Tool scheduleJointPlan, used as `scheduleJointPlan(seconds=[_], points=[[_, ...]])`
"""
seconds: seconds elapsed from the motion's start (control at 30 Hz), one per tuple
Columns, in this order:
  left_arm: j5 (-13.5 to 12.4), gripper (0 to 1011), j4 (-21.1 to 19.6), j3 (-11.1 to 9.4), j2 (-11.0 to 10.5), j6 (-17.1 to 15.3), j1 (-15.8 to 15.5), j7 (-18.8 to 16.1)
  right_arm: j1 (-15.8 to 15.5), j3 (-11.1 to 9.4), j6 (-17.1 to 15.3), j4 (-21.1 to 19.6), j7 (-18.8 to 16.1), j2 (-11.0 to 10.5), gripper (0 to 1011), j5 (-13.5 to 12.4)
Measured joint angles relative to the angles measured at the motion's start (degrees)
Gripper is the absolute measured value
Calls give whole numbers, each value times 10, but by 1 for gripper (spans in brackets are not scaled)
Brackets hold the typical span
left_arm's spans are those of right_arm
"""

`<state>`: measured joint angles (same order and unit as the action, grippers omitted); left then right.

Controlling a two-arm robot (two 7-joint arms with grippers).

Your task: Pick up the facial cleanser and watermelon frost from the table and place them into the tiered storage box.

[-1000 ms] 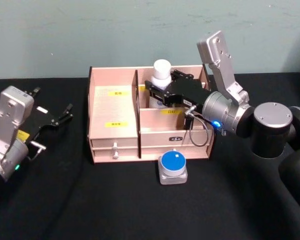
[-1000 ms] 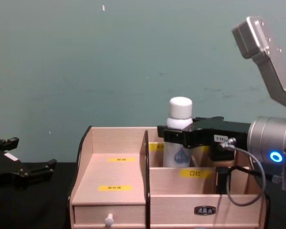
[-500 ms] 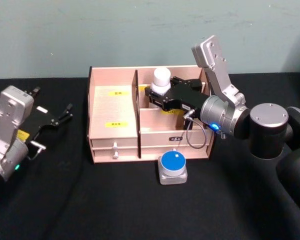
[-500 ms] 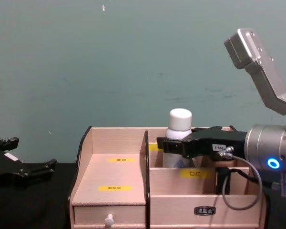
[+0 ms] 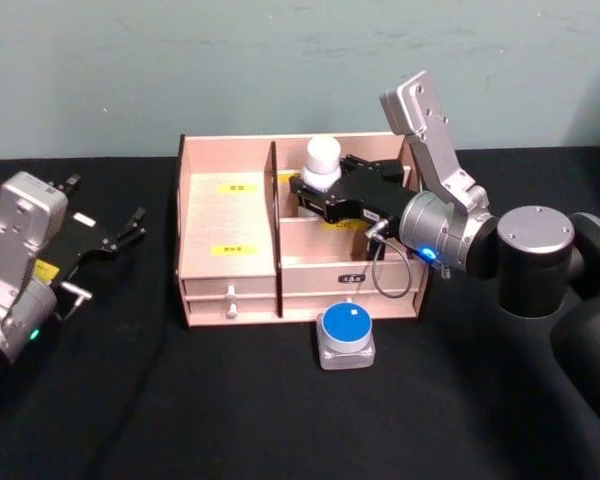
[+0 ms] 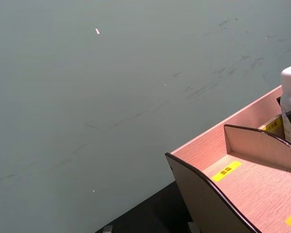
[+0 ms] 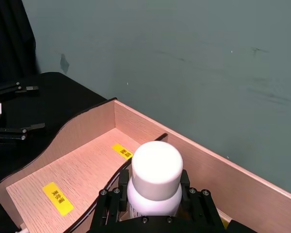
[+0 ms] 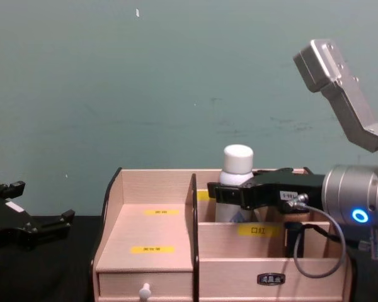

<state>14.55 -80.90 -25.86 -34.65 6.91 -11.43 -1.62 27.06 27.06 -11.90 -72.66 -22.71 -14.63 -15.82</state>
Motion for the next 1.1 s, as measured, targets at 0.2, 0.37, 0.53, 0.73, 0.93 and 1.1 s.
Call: scheduleJointPlan(seconds=[0.2,0.37,0.53,0.73,0.93,1.1], points=[[0,1001,0,0,0,0,0,0,-1,1,-2,1,0,-1,739,1],[0,1001,0,0,0,0,0,0,-4,-7,2,-5,-4,-1,866,-6],[0,1001,0,0,0,0,0,0,-9,-13,10,-19,-8,-4,978,-15],[0,1001,0,0,0,0,0,0,-14,-20,20,-45,-9,-12,1000,-21],[0,1001,0,0,0,0,0,0,-23,-25,17,-82,-6,-26,1000,-25],[0,1001,0,0,0,0,0,0,-39,-30,-6,-127,-2,-44,1000,-33]])
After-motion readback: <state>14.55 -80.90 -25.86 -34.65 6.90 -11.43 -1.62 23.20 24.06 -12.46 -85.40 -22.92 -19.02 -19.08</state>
